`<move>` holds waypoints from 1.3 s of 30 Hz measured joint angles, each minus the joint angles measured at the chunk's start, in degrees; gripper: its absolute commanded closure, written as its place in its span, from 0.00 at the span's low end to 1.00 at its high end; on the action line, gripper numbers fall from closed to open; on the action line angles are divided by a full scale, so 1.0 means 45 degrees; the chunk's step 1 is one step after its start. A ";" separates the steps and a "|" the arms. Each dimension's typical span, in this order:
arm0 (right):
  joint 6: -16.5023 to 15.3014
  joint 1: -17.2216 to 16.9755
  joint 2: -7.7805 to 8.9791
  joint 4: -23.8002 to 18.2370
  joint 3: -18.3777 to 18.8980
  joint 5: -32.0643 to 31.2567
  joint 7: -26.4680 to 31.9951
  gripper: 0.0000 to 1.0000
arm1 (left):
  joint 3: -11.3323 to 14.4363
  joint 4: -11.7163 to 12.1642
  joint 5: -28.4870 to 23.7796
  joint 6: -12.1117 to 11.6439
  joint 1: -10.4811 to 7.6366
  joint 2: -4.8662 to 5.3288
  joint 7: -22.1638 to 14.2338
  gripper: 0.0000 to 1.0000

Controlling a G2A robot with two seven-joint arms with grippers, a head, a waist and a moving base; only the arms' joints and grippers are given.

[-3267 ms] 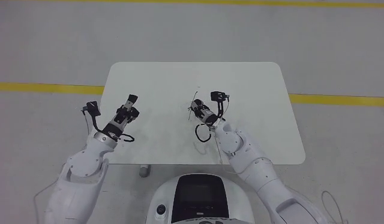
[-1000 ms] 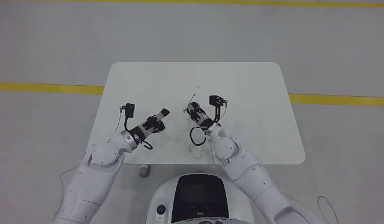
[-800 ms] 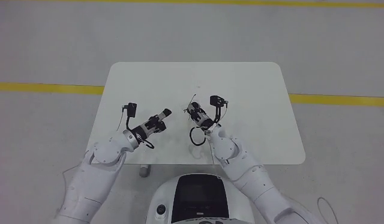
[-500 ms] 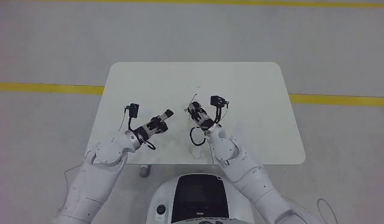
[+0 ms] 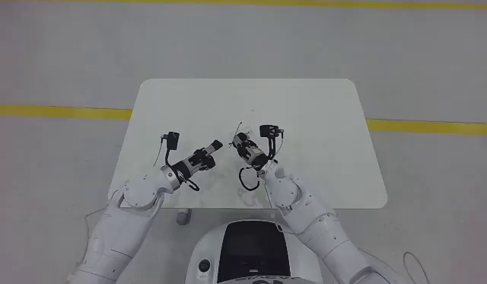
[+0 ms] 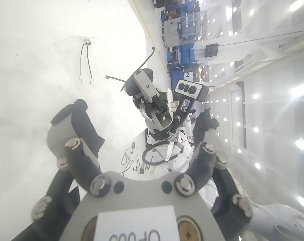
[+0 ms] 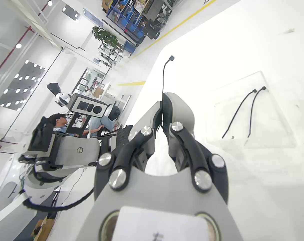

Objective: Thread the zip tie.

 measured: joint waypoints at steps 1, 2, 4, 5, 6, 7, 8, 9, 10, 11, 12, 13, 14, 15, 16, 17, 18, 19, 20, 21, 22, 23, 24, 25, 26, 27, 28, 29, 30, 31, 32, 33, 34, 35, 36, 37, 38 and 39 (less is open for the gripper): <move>0.0031 -0.0033 0.0004 -0.0043 0.0009 0.0012 -0.0009 1.00 | 0.0006 0.0000 0.0001 0.0006 0.0001 -0.0001 0.0010 0.00; 0.0091 -0.0083 0.0013 -0.0112 0.0037 0.0043 -0.0038 1.00 | 0.0055 0.0008 0.0001 0.0054 0.0001 -0.0006 0.0059 0.00; 0.0212 -0.0153 0.0025 -0.0200 0.0097 0.0134 -0.0077 1.00 | 0.0144 0.0041 -0.0014 0.0148 -0.0027 -0.0012 0.0136 0.00; 0.0306 -0.0197 0.0028 -0.0255 0.0147 0.0252 -0.0101 1.00 | 0.0200 0.0082 -0.0041 0.0198 -0.0059 -0.0014 0.0150 0.00; 0.0379 -0.0234 0.0028 -0.0295 0.0186 0.0375 -0.0111 1.00 | 0.0244 0.0119 -0.0090 0.0241 -0.0089 -0.0016 0.0130 0.00; 0.0438 -0.0273 0.0025 -0.0333 0.0224 0.0543 -0.0098 1.00 | 0.0286 0.0158 -0.0161 0.0289 -0.0123 -0.0020 0.0096 0.00; 0.0510 -0.0316 0.0018 -0.0369 0.0287 0.0847 -0.0014 1.00 | 0.0341 0.0210 -0.0251 0.0350 -0.0172 -0.0025 0.0074 0.00; 0.0571 -0.0329 0.0015 -0.0391 0.0336 0.1070 0.0071 1.00 | 0.0389 0.0234 -0.0264 0.0363 -0.0210 -0.0028 0.0072 0.00; 0.0618 -0.0329 0.0014 -0.0405 0.0369 0.1213 0.0134 1.00 | 0.0428 0.0246 -0.0201 0.0340 -0.0245 -0.0029 0.0112 0.00; 0.0642 -0.0326 0.0014 -0.0411 0.0384 0.1273 0.0166 1.00 | 0.0448 0.0253 -0.0069 0.0300 -0.0270 -0.0026 0.0201 0.00; 0.0644 -0.0324 0.0014 -0.0411 0.0384 0.1273 0.0168 1.00 | 0.0450 0.0253 -0.0027 0.0286 -0.0274 -0.0024 0.0226 0.00; 0.0644 -0.0323 0.0015 -0.0411 0.0383 0.1265 0.0166 1.00 | 0.0449 0.0253 -0.0019 0.0282 -0.0274 -0.0024 0.0231 0.00; 0.0641 -0.0323 0.0015 -0.0410 0.0380 0.1254 0.0162 1.00 | 0.0447 0.0253 -0.0022 0.0282 -0.0273 -0.0023 0.0229 0.00; 0.0639 -0.0323 0.0015 -0.0410 0.0379 0.1251 0.0160 1.00 | 0.0446 0.0252 -0.0027 0.0282 -0.0271 -0.0023 0.0226 0.00; 0.0638 -0.0323 0.0015 -0.0410 0.0379 0.1250 0.0159 1.00 | 0.0445 0.0252 -0.0030 0.0283 -0.0271 -0.0023 0.0224 0.00; 0.0659 -0.0339 0.0017 -0.0425 0.0386 0.1253 0.0152 1.00 | 0.0448 0.0251 -0.0035 0.0286 -0.0270 -0.0024 0.0227 0.00; 0.0720 -0.0369 0.0021 -0.0458 0.0404 0.1275 0.0133 1.00 | 0.0474 0.0252 -0.0077 0.0304 -0.0269 -0.0030 0.0257 0.00; 0.0809 -0.0405 0.0023 -0.0501 0.0431 0.1323 0.0102 1.00 | 0.0526 0.0264 -0.0181 0.0341 -0.0278 -0.0041 0.0265 0.00; 0.0931 -0.0446 0.0024 -0.0560 0.0456 0.1392 0.0064 1.00 | 0.0600 0.0312 -0.0379 0.0399 -0.0325 -0.0054 0.0184 0.00; 0.1002 -0.0470 0.0024 -0.0596 0.0466 0.1441 0.0056 1.00 | 0.0651 0.0371 -0.0583 0.0446 -0.0376 -0.0063 0.0061 0.00; 0.1055 -0.0486 0.0024 -0.0620 0.0478 0.1489 0.0051 1.00 | 0.0698 0.0438 -0.0799 0.0474 -0.0439 -0.0071 -0.0103 0.00; 0.1113 -0.0496 0.0025 -0.0638 0.0498 0.1521 0.0019 1.00 | 0.0727 0.0529 -0.0945 0.0462 -0.0540 -0.0070 -0.0270 0.00; 0.1133 -0.0498 0.0027 -0.0641 0.0505 0.1525 0.0002 1.00 | 0.0728 0.0571 -0.0912 0.0440 -0.0588 -0.0065 -0.0285 0.00; 0.1137 -0.0498 0.0027 -0.0641 0.0507 0.1525 -0.0005 1.00 | 0.0726 0.0588 -0.0858 0.0427 -0.0604 -0.0063 -0.0268 0.00; 0.1137 -0.0498 0.0027 -0.0640 0.0507 0.1522 -0.0006 1.00 | 0.0722 0.0589 -0.0817 0.0421 -0.0605 -0.0061 -0.0242 0.00; 0.1135 -0.0498 0.0027 -0.0639 0.0507 0.1520 -0.0006 1.00 | 0.0721 0.0586 -0.0809 0.0421 -0.0602 -0.0061 -0.0233 0.00; 0.1134 -0.0498 0.0027 -0.0639 0.0507 0.1519 -0.0006 1.00 | 0.0721 0.0584 -0.0809 0.0421 -0.0599 -0.0061 -0.0231 0.00; 0.1136 -0.0505 0.0027 -0.0645 0.0507 0.1519 -0.0006 1.00 | 0.0721 0.0582 -0.0810 0.0421 -0.0598 -0.0061 -0.0231 0.00; 0.1155 -0.0530 0.0030 -0.0677 0.0506 0.1516 -0.0009 1.00 | 0.0722 0.0581 -0.0812 0.0423 -0.0597 -0.0062 -0.0229 0.00; 0.1182 -0.0564 0.0033 -0.0725 0.0500 0.1511 -0.0009 1.00 | 0.0741 0.0574 -0.0810 0.0431 -0.0594 -0.0064 -0.0191 0.00; 0.1208 -0.0604 0.0038 -0.0794 0.0490 0.1509 0.0001 1.00 | 0.0809 0.0564 -0.0807 0.0451 -0.0588 -0.0072 -0.0134 0.00; 0.1221 -0.0627 0.0041 -0.0837 0.0483 0.1509 0.0013 1.00 | 0.0872 0.0572 -0.0833 0.0467 -0.0593 -0.0079 -0.0131 0.00; 0.1226 -0.0644 0.0044 -0.0872 0.0476 0.1510 0.0027 1.00 | 0.0926 0.0597 -0.0915 0.0477 -0.0610 -0.0086 -0.0150 0.00; 0.1226 -0.0661 0.0048 -0.0907 0.0471 0.1514 0.0042 1.00 | 0.0995 0.0659 -0.1094 0.0481 -0.0651 -0.0097 -0.0228 0.00; 0.1225 -0.0672 0.0052 -0.0928 0.0469 0.1519 0.0053 1.00 | 0.1041 0.0729 -0.1247 0.0483 -0.0701 -0.0106 -0.0308 0.00; 0.1220 -0.0682 0.0055 -0.0945 0.0467 0.1526 0.0064 1.00 | 0.1082 0.0812 -0.1394 0.0482 -0.0763 -0.0115 -0.0382 0.00; 0.1212 -0.0697 0.0059 -0.0970 0.0464 0.1539 0.0082 1.00 | 0.1137 0.0932 -0.1576 0.0464 -0.0851 -0.0128 -0.0475 0.00; 0.1208 -0.0712 0.0062 -0.0989 0.0458 0.1549 0.0097 1.00 | 0.1177 0.1030 -0.1701 0.0445 -0.0918 -0.0137 -0.0534 0.00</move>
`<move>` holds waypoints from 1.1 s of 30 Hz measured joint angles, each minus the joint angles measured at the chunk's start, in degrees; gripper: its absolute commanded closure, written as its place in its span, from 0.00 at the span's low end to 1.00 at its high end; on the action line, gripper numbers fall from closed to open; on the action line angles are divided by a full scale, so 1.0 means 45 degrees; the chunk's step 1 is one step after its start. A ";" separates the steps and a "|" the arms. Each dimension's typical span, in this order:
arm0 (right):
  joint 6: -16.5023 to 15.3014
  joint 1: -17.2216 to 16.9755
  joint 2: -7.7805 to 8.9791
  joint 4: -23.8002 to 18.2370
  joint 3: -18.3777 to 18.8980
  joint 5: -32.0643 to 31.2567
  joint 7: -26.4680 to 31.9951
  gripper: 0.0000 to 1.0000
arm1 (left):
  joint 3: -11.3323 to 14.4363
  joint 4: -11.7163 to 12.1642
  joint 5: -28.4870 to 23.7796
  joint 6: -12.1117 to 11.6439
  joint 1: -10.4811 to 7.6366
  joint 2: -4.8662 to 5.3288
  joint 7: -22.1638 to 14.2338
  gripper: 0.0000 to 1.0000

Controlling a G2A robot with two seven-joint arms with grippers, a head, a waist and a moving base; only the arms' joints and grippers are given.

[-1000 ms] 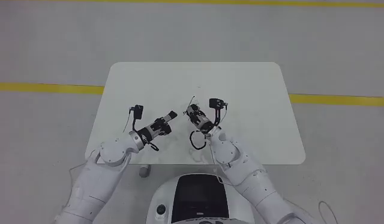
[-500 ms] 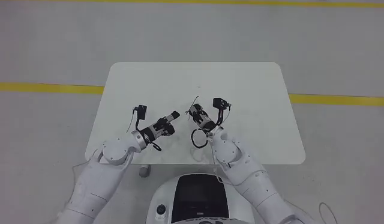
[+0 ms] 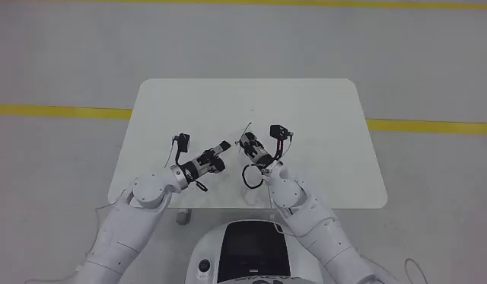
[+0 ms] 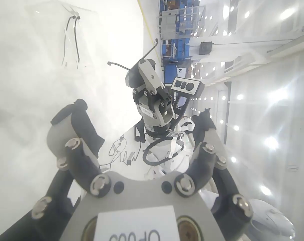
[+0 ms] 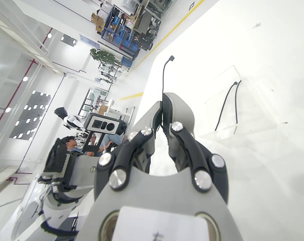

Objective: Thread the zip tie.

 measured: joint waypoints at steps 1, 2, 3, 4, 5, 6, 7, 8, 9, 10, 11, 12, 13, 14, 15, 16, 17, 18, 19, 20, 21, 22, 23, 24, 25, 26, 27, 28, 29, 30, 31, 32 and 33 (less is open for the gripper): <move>-0.0003 -0.0015 0.0003 -0.0020 -0.0007 0.0011 0.0017 1.00 | 0.0038 0.0100 -0.0119 -0.0021 -0.0068 -0.0009 -0.0046 0.00; -0.0005 -0.0034 0.0005 -0.0046 -0.0017 0.0025 0.0039 1.00 | 0.0086 0.0236 -0.0265 -0.0051 -0.0158 -0.0022 -0.0091 0.00; -0.0004 -0.0047 0.0007 -0.0063 -0.0026 0.0031 0.0050 1.00 | 0.0119 0.0337 -0.0348 -0.0073 -0.0228 -0.0030 -0.0115 0.00; 0.0002 -0.0058 0.0009 -0.0079 -0.0035 0.0037 0.0057 1.00 | 0.0152 0.0436 -0.0404 -0.0099 -0.0299 -0.0037 -0.0128 0.00; 0.0013 -0.0069 0.0010 -0.0096 -0.0046 0.0044 0.0061 1.00 | 0.0200 0.0553 -0.0451 -0.0139 -0.0383 -0.0046 -0.0132 0.00; 0.0018 -0.0076 0.0011 -0.0108 -0.0053 0.0049 0.0061 1.00 | 0.0237 0.0628 -0.0481 -0.0169 -0.0438 -0.0052 -0.0131 0.06; 0.0022 -0.0082 0.0013 -0.0117 -0.0059 0.0052 0.0059 1.00 | 0.0275 0.0695 -0.0508 -0.0199 -0.0488 -0.0059 -0.0120 0.22; 0.0025 -0.0088 0.0015 -0.0126 -0.0065 0.0055 0.0052 1.00 | 0.0323 0.0776 -0.0539 -0.0235 -0.0548 -0.0068 -0.0098 0.32; 0.0029 -0.0090 0.0016 -0.0131 -0.0070 0.0056 0.0045 1.00 | 0.0359 0.0830 -0.0560 -0.0260 -0.0587 -0.0074 -0.0079 0.38; 0.0034 -0.0092 0.0018 -0.0136 -0.0077 0.0055 0.0037 1.00 | 0.0392 0.0879 -0.0577 -0.0281 -0.0623 -0.0079 -0.0058 0.47; 0.0042 -0.0096 0.0019 -0.0144 -0.0087 0.0048 0.0023 1.00 | 0.0435 0.0935 -0.0593 -0.0304 -0.0664 -0.0085 -0.0032 0.53; 0.0049 -0.0099 0.0020 -0.0150 -0.0095 0.0042 0.0013 1.00 | 0.0463 0.0969 -0.0608 -0.0319 -0.0690 -0.0088 -0.0017 0.59; 0.0054 -0.0102 0.0021 -0.0156 -0.0104 0.0036 0.0003 1.00 | 0.0487 0.0999 -0.0629 -0.0332 -0.0712 -0.0090 -0.0007 0.60; 0.0062 -0.0108 0.0021 -0.0164 -0.0116 0.0029 -0.0009 1.00 | 0.0514 0.1034 -0.0658 -0.0347 -0.0738 -0.0092 0.0002 0.62; 0.0069 -0.0111 0.0022 -0.0169 -0.0125 0.0025 -0.0016 1.00 | 0.0533 0.1058 -0.0677 -0.0356 -0.0755 -0.0092 0.0007 0.64; 0.0078 -0.0114 0.0023 -0.0170 -0.0133 0.0022 -0.0020 1.00 | 0.0550 0.1079 -0.0694 -0.0363 -0.0770 -0.0092 0.0012 0.66; 0.0089 -0.0114 0.0023 -0.0171 -0.0144 0.0020 -0.0023 1.00 | 0.0573 0.1105 -0.0711 -0.0367 -0.0790 -0.0092 0.0018 0.67; 0.0097 -0.0113 0.0024 -0.0169 -0.0151 0.0020 -0.0025 1.00 | 0.0590 0.1122 -0.0718 -0.0367 -0.0805 -0.0091 0.0021 0.68; 0.0103 -0.0111 0.0024 -0.0167 -0.0156 0.0023 -0.0028 1.00 | 0.0607 0.1138 -0.0721 -0.0364 -0.0820 -0.0090 0.0024 0.68; 0.0107 -0.0107 0.0024 -0.0164 -0.0163 0.0031 -0.0031 1.00 | 0.0631 0.1164 -0.0723 -0.0355 -0.0845 -0.0089 0.0032 0.68; 0.0108 -0.0104 0.0024 -0.0161 -0.0170 0.0038 -0.0033 1.00 | 0.0649 0.1185 -0.0723 -0.0346 -0.0865 -0.0088 0.0042 0.69; 0.0108 -0.0102 0.0024 -0.0160 -0.0179 0.0042 -0.0035 1.00 | 0.0668 0.1204 -0.0723 -0.0339 -0.0883 -0.0087 0.0052 0.70; 0.0107 -0.0100 0.0024 -0.0159 -0.0195 0.0045 -0.0039 1.00 | 0.0692 0.1228 -0.0721 -0.0327 -0.0905 -0.0086 0.0063 0.71; 0.0105 -0.0100 0.0023 -0.0160 -0.0209 0.0044 -0.0045 1.00 | 0.0711 0.1244 -0.0717 -0.0315 -0.0922 -0.0085 0.0070 0.72; 0.0102 -0.0101 0.0022 -0.0164 -0.0221 0.0044 -0.0052 1.00 | 0.0728 0.1258 -0.0716 -0.0304 -0.0938 -0.0084 0.0079 0.73; 0.0094 -0.0106 0.0022 -0.0176 -0.0236 0.0042 -0.0060 1.00 | 0.0750 0.1276 -0.0717 -0.0297 -0.0957 -0.0083 0.0091 0.73; 0.0086 -0.0113 0.0022 -0.0191 -0.0247 0.0040 -0.0065 1.00 | 0.0765 0.1288 -0.0720 -0.0295 -0.0969 -0.0082 0.0100 0.73; 0.0077 -0.0123 0.0023 -0.0210 -0.0255 0.0038 -0.0069 1.00 | 0.0780 0.1299 -0.0725 -0.0295 -0.0981 -0.0081 0.0108 0.74; 0.0061 -0.0141 0.0026 -0.0238 -0.0263 0.0034 -0.0072 1.00 | 0.0801 0.1315 -0.0731 -0.0295 -0.0997 -0.0080 0.0120 0.75; 0.0045 -0.0156 0.0030 -0.0262 -0.0268 0.0031 -0.0072 1.00 | 0.0817 0.1326 -0.0733 -0.0295 -0.1010 -0.0079 0.0127 0.76; 0.0025 -0.0171 0.0034 -0.0287 -0.0271 0.0031 -0.0070 1.00 | 0.0834 0.1336 -0.0733 -0.0290 -0.1023 -0.0078 0.0133 0.76; -0.0005 -0.0191 0.0040 -0.0318 -0.0271 0.0034 -0.0061 1.00 | 0.0857 0.1349 -0.0733 -0.0282 -0.1042 -0.0078 0.0141 0.76; -0.0025 -0.0206 0.0045 -0.0341 -0.0270 0.0039 -0.0053 1.00 | 0.0875 0.1360 -0.0733 -0.0276 -0.1057 -0.0077 0.0149 0.77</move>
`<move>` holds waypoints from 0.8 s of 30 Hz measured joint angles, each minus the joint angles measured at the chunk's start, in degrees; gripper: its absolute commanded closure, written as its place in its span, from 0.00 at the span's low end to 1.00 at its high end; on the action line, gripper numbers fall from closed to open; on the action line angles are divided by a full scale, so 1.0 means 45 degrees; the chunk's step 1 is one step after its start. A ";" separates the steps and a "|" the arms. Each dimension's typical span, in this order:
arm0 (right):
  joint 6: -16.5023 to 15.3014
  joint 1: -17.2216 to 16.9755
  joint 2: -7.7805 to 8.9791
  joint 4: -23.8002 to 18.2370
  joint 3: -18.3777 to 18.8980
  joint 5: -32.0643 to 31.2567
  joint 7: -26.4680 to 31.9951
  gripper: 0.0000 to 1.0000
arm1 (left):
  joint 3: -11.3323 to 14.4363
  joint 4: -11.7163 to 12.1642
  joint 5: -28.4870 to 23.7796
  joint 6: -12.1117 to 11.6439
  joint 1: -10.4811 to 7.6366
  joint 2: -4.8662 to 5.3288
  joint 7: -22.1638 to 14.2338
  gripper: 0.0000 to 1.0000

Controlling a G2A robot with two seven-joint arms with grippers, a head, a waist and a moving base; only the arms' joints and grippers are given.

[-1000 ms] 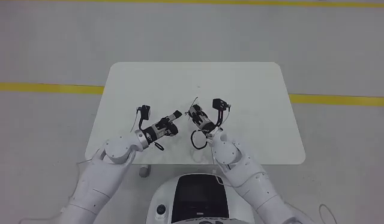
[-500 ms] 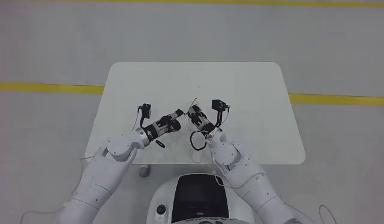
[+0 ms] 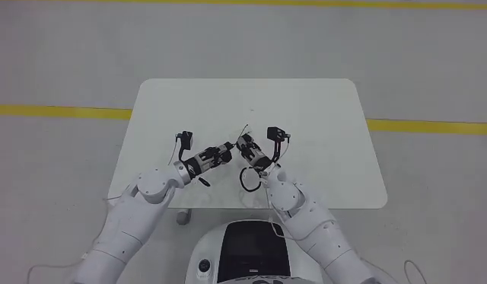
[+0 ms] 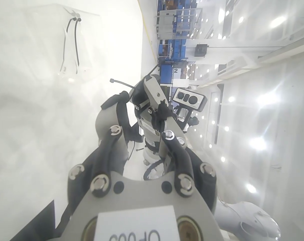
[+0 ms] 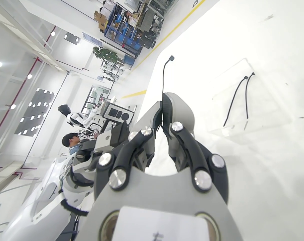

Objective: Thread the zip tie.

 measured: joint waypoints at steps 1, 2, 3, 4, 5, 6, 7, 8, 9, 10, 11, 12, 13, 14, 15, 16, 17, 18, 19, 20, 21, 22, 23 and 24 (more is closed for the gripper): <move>-0.0018 -0.0014 0.0005 -0.0023 0.0003 0.0004 0.0009 1.00 | 0.0017 0.0011 0.0001 0.0004 -0.0014 0.0000 0.0009 0.77; -0.0033 -0.0033 0.0012 -0.0055 0.0006 0.0005 0.0018 1.00 | 0.0039 0.0023 0.0000 0.0007 -0.0033 0.0001 0.0024 0.78; -0.0040 -0.0046 0.0017 -0.0079 0.0007 0.0000 0.0026 1.00 | 0.0054 0.0032 -0.0003 0.0007 -0.0046 0.0001 0.0038 0.78; -0.0045 -0.0059 0.0022 -0.0103 0.0005 -0.0010 0.0035 1.00 | 0.0069 0.0039 -0.0009 0.0006 -0.0059 0.0001 0.0053 0.78; -0.0052 -0.0075 0.0028 -0.0131 -0.0001 -0.0023 0.0047 1.00 | 0.0091 0.0044 -0.0016 0.0005 -0.0076 0.0001 0.0071 0.79; -0.0061 -0.0086 0.0032 -0.0150 -0.0006 -0.0029 0.0057 1.00 | 0.0108 0.0046 -0.0020 0.0005 -0.0089 0.0000 0.0082 0.80; -0.0072 -0.0095 0.0036 -0.0164 -0.0009 -0.0032 0.0068 1.00 | 0.0126 0.0048 -0.0022 0.0005 -0.0101 0.0000 0.0091 0.81; -0.0089 -0.0104 0.0041 -0.0179 -0.0010 -0.0031 0.0080 1.00 | 0.0151 0.0051 -0.0023 0.0007 -0.0119 0.0000 0.0100 0.82; -0.0103 -0.0108 0.0045 -0.0187 -0.0011 -0.0027 0.0088 1.00 | 0.0170 0.0058 -0.0023 0.0012 -0.0133 -0.0001 0.0110 0.83; -0.0115 -0.0111 0.0049 -0.0192 -0.0010 -0.0021 0.0095 1.00 | 0.0189 0.0068 -0.0019 0.0018 -0.0148 -0.0001 0.0121 0.83; -0.0128 -0.0115 0.0053 -0.0198 -0.0009 -0.0014 0.0104 1.00 | 0.0215 0.0085 -0.0014 0.0025 -0.0170 -0.0003 0.0139 0.83; -0.0135 -0.0118 0.0057 -0.0204 -0.0009 -0.0012 0.0110 1.00 | 0.0235 0.0098 -0.0012 0.0031 -0.0188 -0.0004 0.0154 0.83; -0.0140 -0.0122 0.0060 -0.0211 -0.0011 -0.0012 0.0117 1.00 | 0.0254 0.0112 -0.0012 0.0036 -0.0208 -0.0006 0.0169 0.83; -0.0146 -0.0127 0.0065 -0.0223 -0.0015 -0.0012 0.0126 1.00 | 0.0281 0.0132 -0.0011 0.0043 -0.0236 -0.0008 0.0191 0.83; -0.0153 -0.0131 0.0068 -0.0231 -0.0017 -0.0013 0.0132 1.00 | 0.0300 0.0147 -0.0009 0.0048 -0.0256 -0.0010 0.0208 0.83; -0.0160 -0.0135 0.0072 -0.0237 -0.0019 -0.0013 0.0138 1.00 | 0.0319 0.0162 -0.0009 0.0050 -0.0274 -0.0012 0.0222 0.84; -0.0170 -0.0137 0.0076 -0.0242 -0.0020 -0.0009 0.0144 1.00 | 0.0343 0.0183 -0.0011 0.0052 -0.0296 -0.0014 0.0237 0.84; -0.0180 -0.0139 0.0078 -0.0246 -0.0020 0.0001 0.0147 1.00 | 0.0362 0.0202 -0.0013 0.0054 -0.0312 -0.0015 0.0248 0.84; -0.0199 -0.0142 0.0080 -0.0249 -0.0021 0.0019 0.0151 1.00 | 0.0380 0.0221 -0.0014 0.0057 -0.0329 -0.0017 0.0260 0.84; -0.0226 -0.0144 0.0084 -0.0253 -0.0021 0.0045 0.0153 1.00 | 0.0405 0.0249 -0.0015 0.0058 -0.0351 -0.0019 0.0273 0.84; -0.0242 -0.0146 0.0087 -0.0255 -0.0019 0.0059 0.0153 1.00 | 0.0423 0.0271 -0.0018 0.0059 -0.0367 -0.0020 0.0281 0.84; -0.0252 -0.0147 0.0090 -0.0257 -0.0016 0.0067 0.0151 1.00 | 0.0438 0.0292 -0.0021 0.0059 -0.0381 -0.0021 0.0288 0.85; -0.0259 -0.0149 0.0094 -0.0261 -0.0014 0.0073 0.0147 1.00 | 0.0457 0.0315 -0.0028 0.0058 -0.0396 -0.0022 0.0296 0.86; -0.0259 -0.0150 0.0096 -0.0264 -0.0014 0.0075 0.0141 1.00 | 0.0468 0.0328 -0.0032 0.0057 -0.0406 -0.0021 0.0300 0.86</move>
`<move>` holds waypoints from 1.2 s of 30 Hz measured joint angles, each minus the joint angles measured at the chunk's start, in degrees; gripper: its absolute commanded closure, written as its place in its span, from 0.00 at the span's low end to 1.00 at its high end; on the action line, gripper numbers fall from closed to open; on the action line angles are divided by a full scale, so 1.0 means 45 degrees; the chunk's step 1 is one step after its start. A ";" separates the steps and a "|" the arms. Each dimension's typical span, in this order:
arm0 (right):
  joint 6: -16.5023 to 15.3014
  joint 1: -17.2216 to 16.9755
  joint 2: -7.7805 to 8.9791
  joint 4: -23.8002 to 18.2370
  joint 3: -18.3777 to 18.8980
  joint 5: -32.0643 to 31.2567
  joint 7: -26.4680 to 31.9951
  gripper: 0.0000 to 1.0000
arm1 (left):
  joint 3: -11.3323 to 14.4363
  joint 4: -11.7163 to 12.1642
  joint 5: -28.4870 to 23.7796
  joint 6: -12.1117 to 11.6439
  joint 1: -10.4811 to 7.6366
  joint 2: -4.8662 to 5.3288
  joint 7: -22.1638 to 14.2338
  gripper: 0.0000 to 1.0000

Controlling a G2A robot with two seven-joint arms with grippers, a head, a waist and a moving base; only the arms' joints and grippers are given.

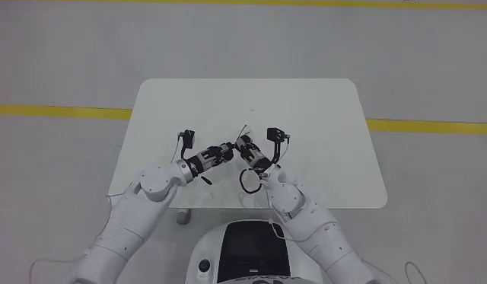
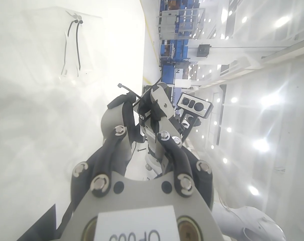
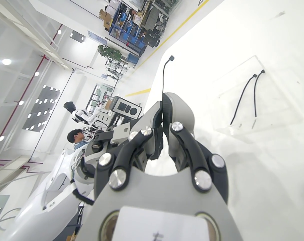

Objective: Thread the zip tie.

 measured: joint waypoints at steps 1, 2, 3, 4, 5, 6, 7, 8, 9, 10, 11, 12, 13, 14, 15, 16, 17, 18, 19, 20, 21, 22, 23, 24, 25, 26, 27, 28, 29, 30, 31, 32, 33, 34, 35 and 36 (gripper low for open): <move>0.0002 0.0000 0.0002 -0.0003 0.0000 0.0000 -0.0006 1.00 | 0.0010 0.0011 0.0000 -0.0001 -0.0009 0.0001 0.0005 0.86; 0.0013 0.0000 0.0005 -0.0007 -0.0001 0.0000 -0.0014 1.00 | 0.0023 0.0023 0.0001 -0.0001 -0.0020 0.0003 0.0014 0.86; 0.0022 0.0000 0.0007 -0.0009 -0.0003 0.0001 -0.0020 1.00 | 0.0032 0.0029 0.0002 -0.0001 -0.0026 0.0005 0.0020 0.86; 0.0030 0.0002 0.0008 -0.0011 -0.0004 0.0005 -0.0025 1.00 | 0.0041 0.0035 0.0003 -0.0001 -0.0031 0.0006 0.0026 0.86; 0.0036 0.0007 0.0010 -0.0008 -0.0005 0.0017 -0.0031 1.00 | 0.0051 0.0046 0.0002 -0.0001 -0.0036 0.0009 0.0034 0.86; 0.0038 0.0012 0.0011 0.0000 -0.0004 0.0029 -0.0037 1.00 | 0.0059 0.0055 -0.0001 -0.0003 -0.0039 0.0011 0.0038 0.86; 0.0040 0.0018 0.0012 0.0013 -0.0003 0.0041 -0.0045 1.00 | 0.0067 0.0065 -0.0004 -0.0005 -0.0041 0.0012 0.0040 0.86; 0.0042 0.0026 0.0013 0.0029 -0.0003 0.0053 -0.0055 1.00 | 0.0077 0.0082 -0.0010 -0.0009 -0.0041 0.0015 0.0040 0.86; 0.0045 0.0032 0.0014 0.0038 -0.0005 0.0057 -0.0062 1.00 | 0.0085 0.0096 -0.0013 -0.0012 -0.0043 0.0017 0.0040 0.86; 0.0048 0.0036 0.0014 0.0045 -0.0009 0.0060 -0.0070 1.00 | 0.0093 0.0108 -0.0015 -0.0014 -0.0046 0.0019 0.0040 0.86; 0.0052 0.0040 0.0015 0.0051 -0.0015 0.0061 -0.0082 1.00 | 0.0103 0.0120 -0.0019 -0.0013 -0.0054 0.0022 0.0044 0.86; 0.0057 0.0043 0.0016 0.0055 -0.0018 0.0062 -0.0089 1.00 | 0.0110 0.0125 -0.0023 -0.0010 -0.0059 0.0023 0.0047 0.86; 0.0061 0.0045 0.0017 0.0058 -0.0022 0.0064 -0.0093 1.00 | 0.0117 0.0129 -0.0027 -0.0007 -0.0064 0.0025 0.0049 0.86; 0.0062 0.0048 0.0019 0.0062 -0.0026 0.0066 -0.0097 1.00 | 0.0127 0.0133 -0.0029 -0.0002 -0.0070 0.0028 0.0050 0.86; 0.0062 0.0050 0.0020 0.0065 -0.0029 0.0070 -0.0098 1.00 | 0.0136 0.0135 -0.0026 0.0003 -0.0074 0.0030 0.0052 0.85; 0.0065 0.0051 0.0021 0.0067 -0.0031 0.0073 -0.0100 1.00 | 0.0144 0.0138 -0.0023 0.0007 -0.0078 0.0032 0.0055 0.85; 0.0072 0.0052 0.0023 0.0068 -0.0034 0.0076 -0.0102 1.00 | 0.0155 0.0145 -0.0025 0.0014 -0.0082 0.0033 0.0063 0.85; 0.0079 0.0052 0.0024 0.0069 -0.0041 0.0074 -0.0101 1.00 | 0.0163 0.0154 -0.0032 0.0017 -0.0088 0.0034 0.0072 0.85; 0.0090 0.0051 0.0025 0.0067 -0.0053 0.0062 -0.0093 1.00 | 0.0170 0.0167 -0.0044 0.0019 -0.0097 0.0034 0.0084 0.86; 0.0107 0.0049 0.0026 0.0061 -0.0072 0.0047 -0.0077 1.00 | 0.0182 0.0188 -0.0064 0.0019 -0.0114 0.0033 0.0099 0.86; 0.0120 0.0048 0.0026 0.0056 -0.0087 0.0040 -0.0066 1.00 | 0.0192 0.0203 -0.0083 0.0019 -0.0130 0.0031 0.0110 0.86; 0.0133 0.0049 0.0026 0.0054 -0.0100 0.0037 -0.0058 1.00 | 0.0203 0.0216 -0.0105 0.0018 -0.0146 0.0028 0.0121 0.86; 0.0146 0.0055 0.0025 0.0056 -0.0114 0.0038 -0.0045 1.00 | 0.0219 0.0229 -0.0133 0.0013 -0.0167 0.0024 0.0133 0.87; 0.0155 0.0062 0.0024 0.0062 -0.0123 0.0043 -0.0034 1.00 | 0.0231 0.0237 -0.0152 0.0009 -0.0183 0.0021 0.0143 0.88; 0.0163 0.0071 0.0023 0.0071 -0.0131 0.0052 -0.0023 1.00 | 0.0242 0.0244 -0.0170 0.0006 -0.0198 0.0019 0.0152 0.89; 0.0173 0.0085 0.0022 0.0087 -0.0142 0.0066 -0.0011 1.00 | 0.0258 0.0255 -0.0189 0.0004 -0.0218 0.0016 0.0164 0.89; 0.0180 0.0096 0.0020 0.0098 -0.0150 0.0076 -0.0004 1.00 | 0.0269 0.0265 -0.0199 0.0004 -0.0233 0.0014 0.0172 0.89; 0.0185 0.0107 0.0019 0.0110 -0.0159 0.0085 0.0002 1.00 | 0.0280 0.0275 -0.0204 0.0007 -0.0247 0.0013 0.0182 0.90; 0.0191 0.0121 0.0017 0.0124 -0.0173 0.0094 0.0008 1.00 | 0.0295 0.0288 -0.0209 0.0014 -0.0264 0.0011 0.0195 0.90; 0.0194 0.0130 0.0015 0.0134 -0.0182 0.0100 0.0012 1.00 | 0.0306 0.0297 -0.0213 0.0020 -0.0276 0.0010 0.0206 0.90; 0.0197 0.0137 0.0015 0.0143 -0.0188 0.0108 0.0016 1.00 | 0.0316 0.0305 -0.0219 0.0025 -0.0285 0.0009 0.0217 0.90; 0.0202 0.0146 0.0014 0.0153 -0.0196 0.0119 0.0022 1.00 | 0.0332 0.0314 -0.0228 0.0033 -0.0297 0.0007 0.0231 0.91; 0.0207 0.0152 0.0014 0.0159 -0.0201 0.0126 0.0027 1.00 | 0.0344 0.0321 -0.0234 0.0038 -0.0306 0.0005 0.0241 0.91; 0.0212 0.0156 0.0014 0.0164 -0.0206 0.0130 0.0031 1.00 | 0.0357 0.0328 -0.0238 0.0044 -0.0314 0.0004 0.0251 0.91; 0.0219 0.0160 0.0014 0.0168 -0.0211 0.0133 0.0032 1.00 | 0.0375 0.0340 -0.0239 0.0052 -0.0327 0.0002 0.0265 0.92; 0.0222 0.0163 0.0015 0.0170 -0.0213 0.0136 0.0030 1.00 | 0.0388 0.0350 -0.0239 0.0058 -0.0337 0.0000 0.0276 0.93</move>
